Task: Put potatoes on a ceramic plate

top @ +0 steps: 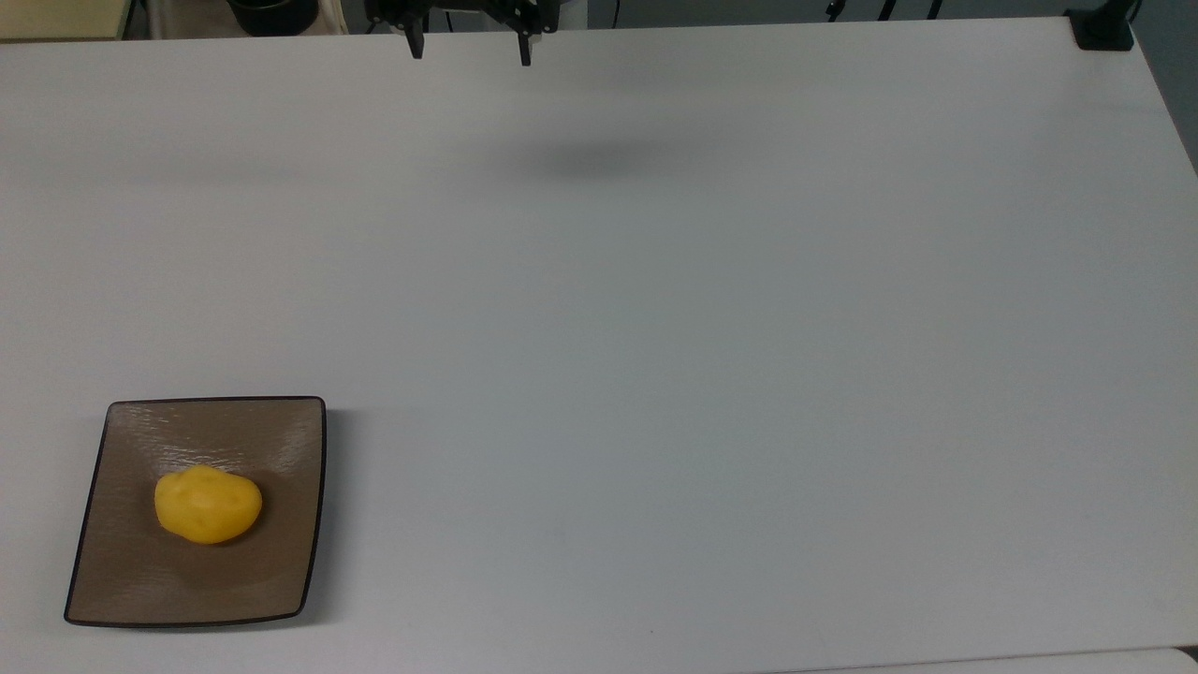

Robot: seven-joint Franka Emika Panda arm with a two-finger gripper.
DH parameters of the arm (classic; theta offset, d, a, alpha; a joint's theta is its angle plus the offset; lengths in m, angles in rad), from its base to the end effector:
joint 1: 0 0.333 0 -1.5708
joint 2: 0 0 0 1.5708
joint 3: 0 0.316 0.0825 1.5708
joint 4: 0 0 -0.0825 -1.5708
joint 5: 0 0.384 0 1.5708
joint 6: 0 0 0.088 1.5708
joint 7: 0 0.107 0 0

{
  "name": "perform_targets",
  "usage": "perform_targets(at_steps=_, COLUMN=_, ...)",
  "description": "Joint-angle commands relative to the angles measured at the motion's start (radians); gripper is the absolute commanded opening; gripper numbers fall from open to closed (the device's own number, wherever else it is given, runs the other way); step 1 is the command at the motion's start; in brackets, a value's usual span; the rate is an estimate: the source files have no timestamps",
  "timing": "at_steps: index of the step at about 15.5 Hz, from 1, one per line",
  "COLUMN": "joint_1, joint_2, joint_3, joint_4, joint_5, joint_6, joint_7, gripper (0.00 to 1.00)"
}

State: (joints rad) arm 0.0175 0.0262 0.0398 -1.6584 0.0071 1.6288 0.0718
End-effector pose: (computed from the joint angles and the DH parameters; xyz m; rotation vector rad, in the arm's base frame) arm 0.5626 0.0327 0.5734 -3.1358 0.0237 0.0881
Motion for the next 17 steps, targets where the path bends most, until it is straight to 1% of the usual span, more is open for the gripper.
perform_targets(at_steps=1, joint_1=-0.008, joint_2=-0.049, joint_3=0.014, joint_4=-0.069, joint_5=-0.001, joint_6=0.074, joint_7=0.08, gripper=1.0)
perform_targets(at_steps=4, joint_1=-0.007, joint_2=-0.055, joint_3=0.014, joint_4=-0.077, joint_5=-0.005, joint_6=0.079, joint_7=0.079, gripper=1.0)
perform_targets(at_steps=5, joint_1=0.002, joint_2=-0.055, joint_3=0.014, joint_4=-0.078, joint_5=-0.018, joint_6=0.079, joint_7=0.076, gripper=1.0)
perform_targets(at_steps=6, joint_1=0.016, joint_2=-0.055, joint_3=0.012, joint_4=-0.08, joint_5=-0.045, joint_6=0.079, joint_7=0.072, gripper=1.0)
perform_targets(at_steps=7, joint_1=0.041, joint_2=-0.054, joint_3=0.0, joint_4=-0.08, joint_5=-0.073, joint_6=0.08, joint_7=0.072, gripper=1.0)
perform_targets(at_steps=8, joint_1=0.054, joint_2=-0.054, joint_3=-0.015, joint_4=-0.083, joint_5=-0.078, joint_6=0.083, joint_7=0.072, gripper=1.0)
perform_targets(at_steps=9, joint_1=0.061, joint_2=-0.055, joint_3=-0.029, joint_4=-0.083, joint_5=-0.078, joint_6=0.083, joint_7=0.072, gripper=1.0)
perform_targets(at_steps=17, joint_1=0.065, joint_2=-0.077, joint_3=-0.046, joint_4=-0.109, joint_5=-0.059, joint_6=0.097, joint_7=0.08, gripper=1.0)
